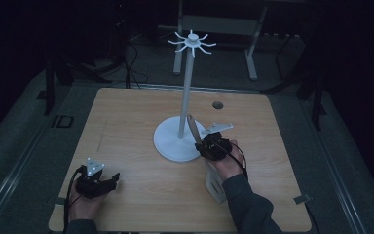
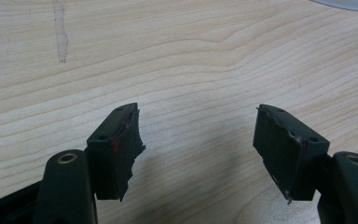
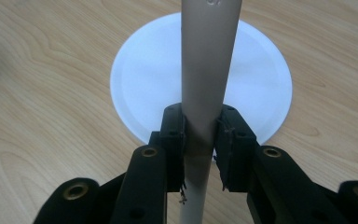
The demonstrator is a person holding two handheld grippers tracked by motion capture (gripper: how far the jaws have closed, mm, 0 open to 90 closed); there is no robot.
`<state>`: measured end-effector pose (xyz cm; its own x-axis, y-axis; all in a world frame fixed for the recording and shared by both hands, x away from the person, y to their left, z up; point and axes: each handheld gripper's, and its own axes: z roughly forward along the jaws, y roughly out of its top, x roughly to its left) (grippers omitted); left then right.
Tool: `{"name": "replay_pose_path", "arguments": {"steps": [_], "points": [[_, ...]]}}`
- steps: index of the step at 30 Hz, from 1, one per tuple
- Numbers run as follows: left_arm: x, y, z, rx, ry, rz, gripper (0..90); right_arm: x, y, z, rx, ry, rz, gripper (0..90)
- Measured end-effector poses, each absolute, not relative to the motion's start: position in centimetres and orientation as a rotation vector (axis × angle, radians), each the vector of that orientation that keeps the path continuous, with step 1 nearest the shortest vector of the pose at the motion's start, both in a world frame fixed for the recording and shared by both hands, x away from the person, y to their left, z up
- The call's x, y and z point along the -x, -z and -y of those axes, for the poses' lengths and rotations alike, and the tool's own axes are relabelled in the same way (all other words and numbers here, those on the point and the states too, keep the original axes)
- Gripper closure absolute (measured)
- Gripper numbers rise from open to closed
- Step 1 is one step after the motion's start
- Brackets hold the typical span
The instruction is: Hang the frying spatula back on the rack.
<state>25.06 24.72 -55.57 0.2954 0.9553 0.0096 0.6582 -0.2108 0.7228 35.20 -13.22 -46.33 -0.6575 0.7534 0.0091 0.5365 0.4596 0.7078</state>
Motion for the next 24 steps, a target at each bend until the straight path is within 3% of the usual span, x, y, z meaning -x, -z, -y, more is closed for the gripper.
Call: {"name": "replay_pose_path", "arguments": {"steps": [24], "points": [[-25.1,55.6,-24.7,-1.954,-0.627,-1.434,32.0,-34.4,44.1,14.5,-1.048,-1.122,-2.314,74.2]]}}
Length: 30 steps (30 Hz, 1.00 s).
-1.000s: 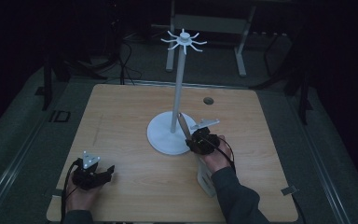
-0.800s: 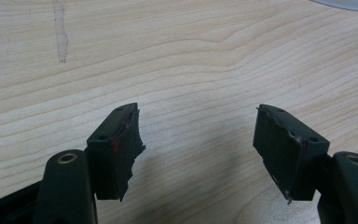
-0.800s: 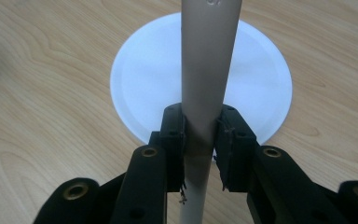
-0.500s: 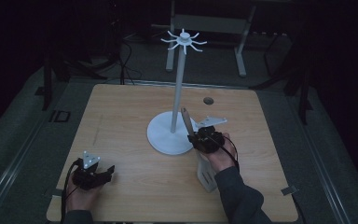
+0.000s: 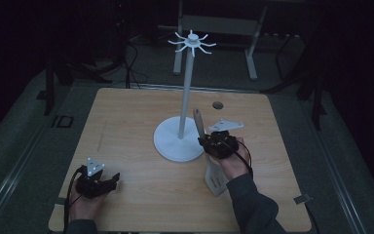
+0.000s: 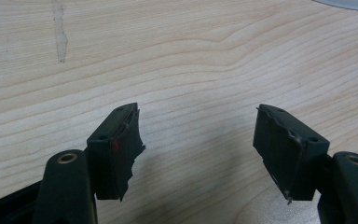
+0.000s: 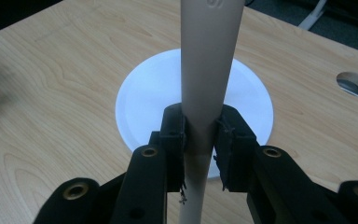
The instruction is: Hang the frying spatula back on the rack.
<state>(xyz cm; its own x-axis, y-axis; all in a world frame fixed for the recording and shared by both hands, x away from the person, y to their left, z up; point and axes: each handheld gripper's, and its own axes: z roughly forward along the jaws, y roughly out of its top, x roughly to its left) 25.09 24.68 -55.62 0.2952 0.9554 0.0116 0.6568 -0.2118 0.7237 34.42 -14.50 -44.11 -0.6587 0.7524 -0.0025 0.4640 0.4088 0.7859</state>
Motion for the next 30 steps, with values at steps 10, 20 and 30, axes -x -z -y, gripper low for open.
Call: {"name": "replay_pose_path", "arguments": {"steps": [10,20,30], "points": [[-25.1,55.6,-24.7,-1.955,-0.626,-1.435,32.0,-34.4,43.5,14.8,-1.045,-1.154,-2.289,74.2],[-25.1,55.6,-24.7,-1.950,-0.626,-1.436,32.1,-34.4,42.7,14.7,-1.035,-1.186,-2.264,74.2],[-25.1,55.6,-24.7,-1.949,-0.626,-1.437,32.0,-34.4,41.9,14.3,-1.019,-1.213,-2.248,74.2]]}}
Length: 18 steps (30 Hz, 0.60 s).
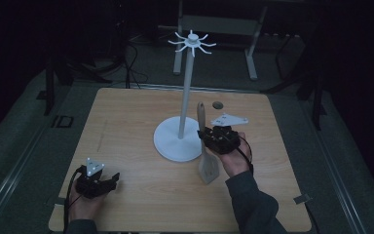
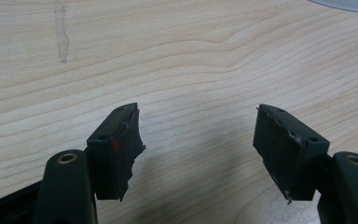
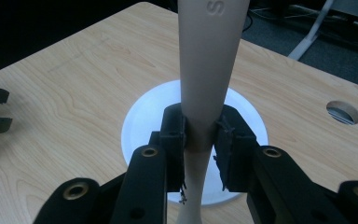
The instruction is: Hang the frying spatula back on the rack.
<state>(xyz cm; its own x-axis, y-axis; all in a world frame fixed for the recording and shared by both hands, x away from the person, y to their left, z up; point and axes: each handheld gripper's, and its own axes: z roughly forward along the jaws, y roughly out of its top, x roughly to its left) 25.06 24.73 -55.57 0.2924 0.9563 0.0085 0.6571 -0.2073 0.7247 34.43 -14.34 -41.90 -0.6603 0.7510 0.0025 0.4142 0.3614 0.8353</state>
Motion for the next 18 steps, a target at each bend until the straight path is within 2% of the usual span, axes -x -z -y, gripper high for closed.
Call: {"name": "replay_pose_path", "arguments": {"steps": [18], "points": [[-25.0,55.6,-24.8,-1.947,-0.628,-1.437,32.0,-34.7,40.3,14.4,-1.012,-1.244,-2.207,74.3]]}}
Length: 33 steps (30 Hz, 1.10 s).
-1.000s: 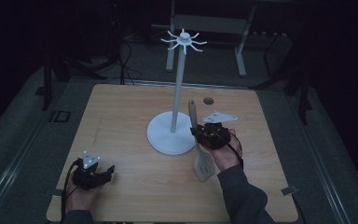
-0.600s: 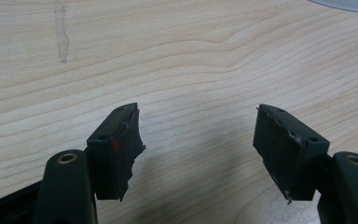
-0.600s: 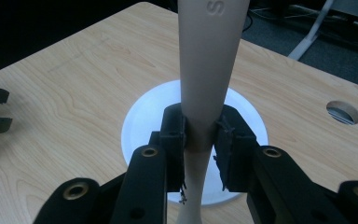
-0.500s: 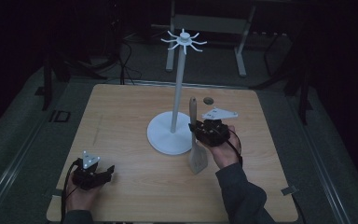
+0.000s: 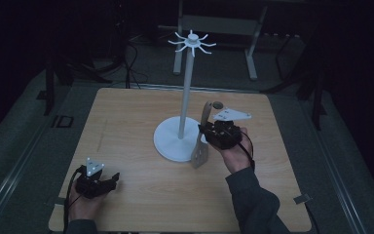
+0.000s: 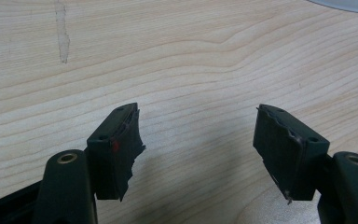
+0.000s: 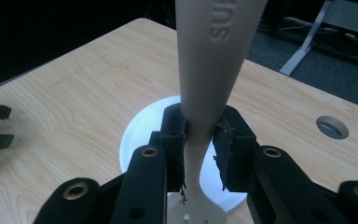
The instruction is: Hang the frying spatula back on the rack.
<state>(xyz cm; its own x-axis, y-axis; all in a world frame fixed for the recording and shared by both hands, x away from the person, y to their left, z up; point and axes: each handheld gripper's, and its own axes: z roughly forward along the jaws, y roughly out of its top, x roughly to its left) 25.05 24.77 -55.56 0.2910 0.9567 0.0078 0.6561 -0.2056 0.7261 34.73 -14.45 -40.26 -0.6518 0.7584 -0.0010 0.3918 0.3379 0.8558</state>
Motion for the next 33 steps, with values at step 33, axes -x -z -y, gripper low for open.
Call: {"name": "replay_pose_path", "arguments": {"steps": [33], "points": [[-25.1,55.6,-24.7,-1.950,-0.627,-1.438,32.0,-35.2,38.2,14.9,-1.002,-1.299,-2.140,74.3]]}}
